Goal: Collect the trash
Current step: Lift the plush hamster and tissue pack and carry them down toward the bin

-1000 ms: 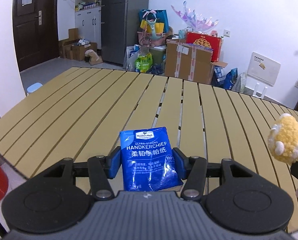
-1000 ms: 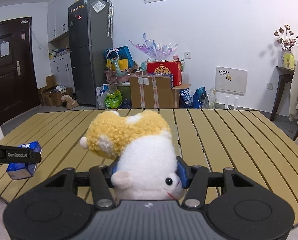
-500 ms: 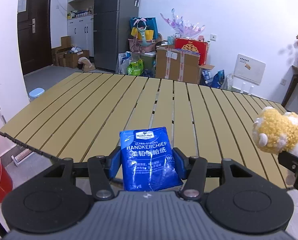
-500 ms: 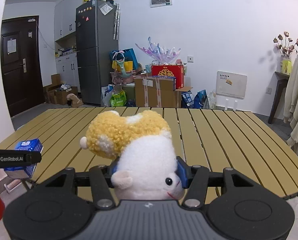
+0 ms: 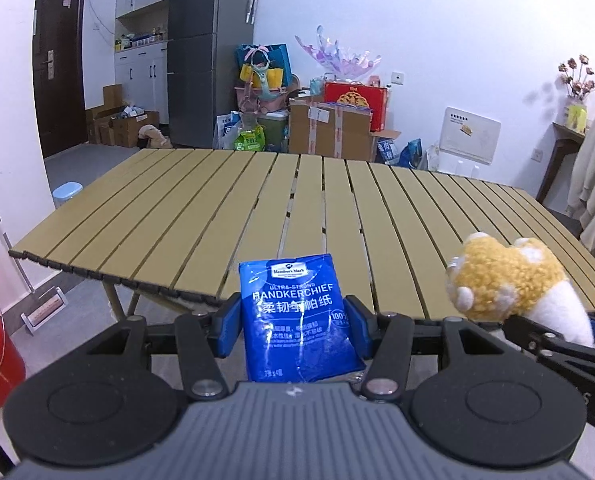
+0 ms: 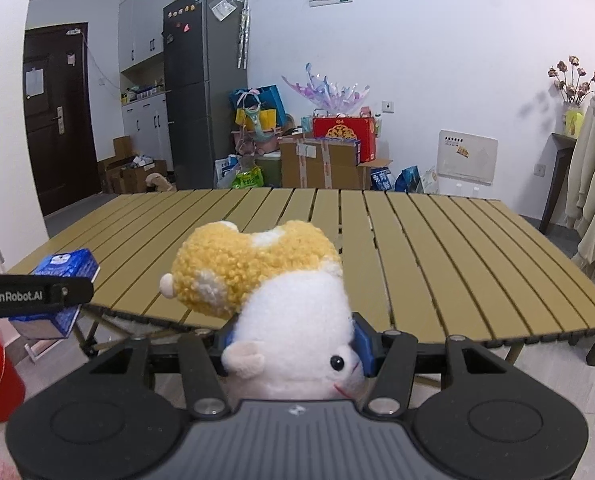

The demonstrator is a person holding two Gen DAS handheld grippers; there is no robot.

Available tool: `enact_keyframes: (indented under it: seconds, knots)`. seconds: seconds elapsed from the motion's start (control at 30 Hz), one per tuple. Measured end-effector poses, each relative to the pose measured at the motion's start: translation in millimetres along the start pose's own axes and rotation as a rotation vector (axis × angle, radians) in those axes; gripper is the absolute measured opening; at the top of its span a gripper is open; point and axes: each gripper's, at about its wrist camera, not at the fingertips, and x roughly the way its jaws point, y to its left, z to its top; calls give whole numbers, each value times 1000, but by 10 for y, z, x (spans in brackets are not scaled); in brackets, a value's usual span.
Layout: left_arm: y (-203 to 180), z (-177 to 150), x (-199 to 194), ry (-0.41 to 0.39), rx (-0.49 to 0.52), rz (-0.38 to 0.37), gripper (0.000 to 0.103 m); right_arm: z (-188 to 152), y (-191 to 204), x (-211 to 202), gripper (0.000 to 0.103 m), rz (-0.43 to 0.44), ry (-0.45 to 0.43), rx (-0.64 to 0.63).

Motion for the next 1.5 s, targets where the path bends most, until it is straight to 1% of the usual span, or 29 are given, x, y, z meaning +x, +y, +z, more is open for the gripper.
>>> enact_keyframes:
  seconds: [0.27, 0.37, 0.73, 1.07, 1.33, 1.5]
  knots:
    - [63, -302, -96, 36, 21, -3, 54, -338, 131, -100, 53, 11, 48, -15]
    - [85, -391, -58, 54, 29, 5, 54, -500, 182, -122, 53, 11, 73, -26]
    - [163, -885, 53, 136, 46, 14, 54, -1022, 282, -33, 53, 17, 188, -43]
    - [184, -1203, 285, 221, 53, 16, 54, -1286, 276, 209, 53, 16, 283, -48]
    - [210, -1474, 553, 304, 57, 24, 54, -1656, 262, 435, 53, 8, 382, -52]
    - [213, -1601, 725, 343, 59, 22, 54, -1844, 212, 575, 53, -15, 430, -59]
